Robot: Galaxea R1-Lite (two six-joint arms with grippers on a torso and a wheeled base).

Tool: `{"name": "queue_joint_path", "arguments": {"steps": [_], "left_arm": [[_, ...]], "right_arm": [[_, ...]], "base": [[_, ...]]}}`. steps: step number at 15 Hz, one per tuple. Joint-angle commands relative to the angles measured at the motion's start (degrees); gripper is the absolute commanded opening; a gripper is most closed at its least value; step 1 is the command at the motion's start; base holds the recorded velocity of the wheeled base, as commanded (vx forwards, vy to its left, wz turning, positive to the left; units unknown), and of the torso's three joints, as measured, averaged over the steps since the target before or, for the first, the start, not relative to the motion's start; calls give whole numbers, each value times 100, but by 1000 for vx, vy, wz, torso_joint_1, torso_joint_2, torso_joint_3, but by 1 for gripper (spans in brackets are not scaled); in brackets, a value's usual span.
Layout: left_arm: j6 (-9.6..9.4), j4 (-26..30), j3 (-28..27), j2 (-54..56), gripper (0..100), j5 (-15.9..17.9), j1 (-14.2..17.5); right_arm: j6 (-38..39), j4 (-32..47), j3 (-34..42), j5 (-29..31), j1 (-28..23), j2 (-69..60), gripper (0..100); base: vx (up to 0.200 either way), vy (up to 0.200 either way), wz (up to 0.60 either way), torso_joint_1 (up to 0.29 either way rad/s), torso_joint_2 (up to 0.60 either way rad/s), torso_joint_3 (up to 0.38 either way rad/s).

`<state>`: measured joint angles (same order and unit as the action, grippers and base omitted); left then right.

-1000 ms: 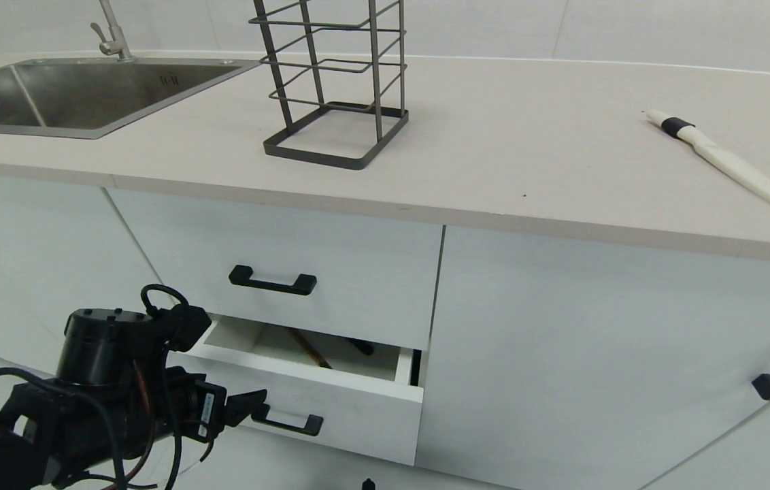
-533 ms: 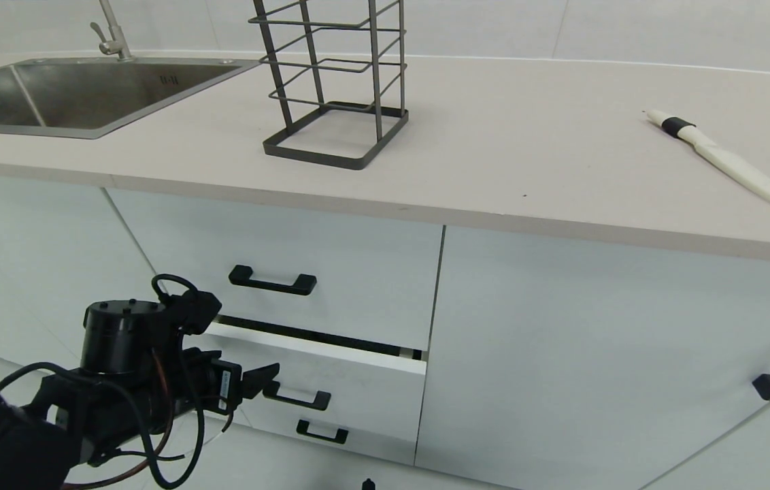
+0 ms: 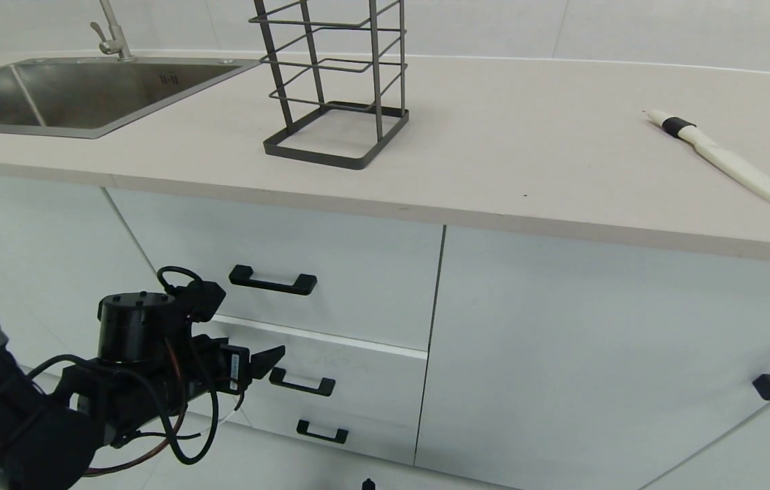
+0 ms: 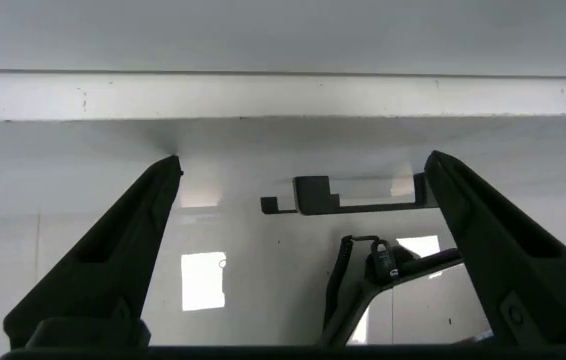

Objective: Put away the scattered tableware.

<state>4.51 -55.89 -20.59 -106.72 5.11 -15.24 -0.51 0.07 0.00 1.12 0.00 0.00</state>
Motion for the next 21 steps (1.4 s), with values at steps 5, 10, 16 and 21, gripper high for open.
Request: {"name": "queue_joint_path", "arguments": {"steps": [5,10,16,21], "left_arm": [[6,-80,354,186,100,-1,-23],[6,-80,1628,1698,100,-1,-102],[191,290,2050,5135,100,-19,135],[68,3243,1795,8756,100,-19,891]], "right_arm": [[-2,1,0,2,0,9,100],[7,1,0,2,0,9,100],[34,-7,0,-7,-9,9,100],[34,-7,0,-7,-9,9,100]], "base": [[0,0,0,0,0,0],[0,0,0,0,0,0],[0,0,0,0,0,0],[0,0,0,0,0,0]]}}
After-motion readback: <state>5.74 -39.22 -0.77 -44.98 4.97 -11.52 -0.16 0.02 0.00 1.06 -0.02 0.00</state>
